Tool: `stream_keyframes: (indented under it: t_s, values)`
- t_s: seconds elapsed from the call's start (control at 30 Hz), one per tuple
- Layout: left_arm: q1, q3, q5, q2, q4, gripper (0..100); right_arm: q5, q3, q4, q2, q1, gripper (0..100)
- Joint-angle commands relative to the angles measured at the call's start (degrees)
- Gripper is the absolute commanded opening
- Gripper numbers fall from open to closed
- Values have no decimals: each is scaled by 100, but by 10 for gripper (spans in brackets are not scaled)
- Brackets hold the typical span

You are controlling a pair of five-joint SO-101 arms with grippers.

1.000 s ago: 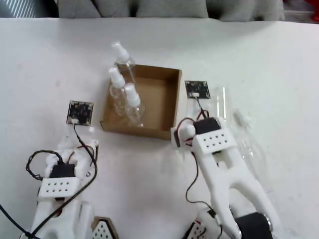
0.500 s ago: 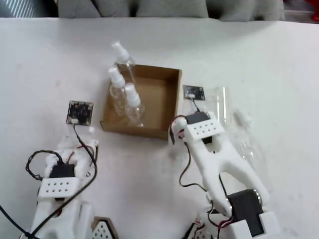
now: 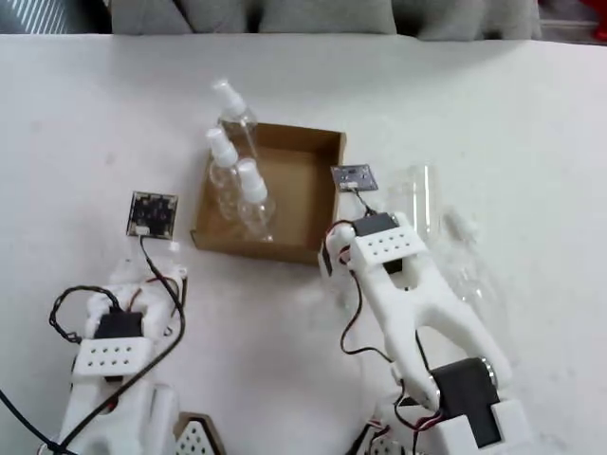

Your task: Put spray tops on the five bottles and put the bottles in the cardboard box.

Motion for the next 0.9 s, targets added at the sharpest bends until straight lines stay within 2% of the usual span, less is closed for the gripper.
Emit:
stream_keyframes:
  t_s: [0.0,0.1,0.23,0.43,0.53,0.6,0.7,0.77,0.87]
  values:
    - [-4,-299,62,-145,70,24,79,-158,171,-110,-22,265]
    - [171,-308,105,-145,79,24,554,-211,462,-259,189,256]
    - [637,-457,422,-171,281,24,1257,-158,690,-716,1059,204]
    - [1288,-1820,747,-154,2163,24,1670,193,778,-1464,1798,100]
    - [1956,-2400,879,-154,2822,26,1767,369,857,-1912,2026,84]
    - [2492,-2752,1398,-145,3121,27,1837,519,857,-2176,2176,84]
    - [3336,-2971,2198,-145,3103,28,1908,659,857,-2519,2563,84]
    - [3864,-2725,2418,-145,2629,41,1908,721,831,-2624,2818,84]
    - [4690,-2145,2734,-145,1846,118,1908,791,796,-2624,2985,84]
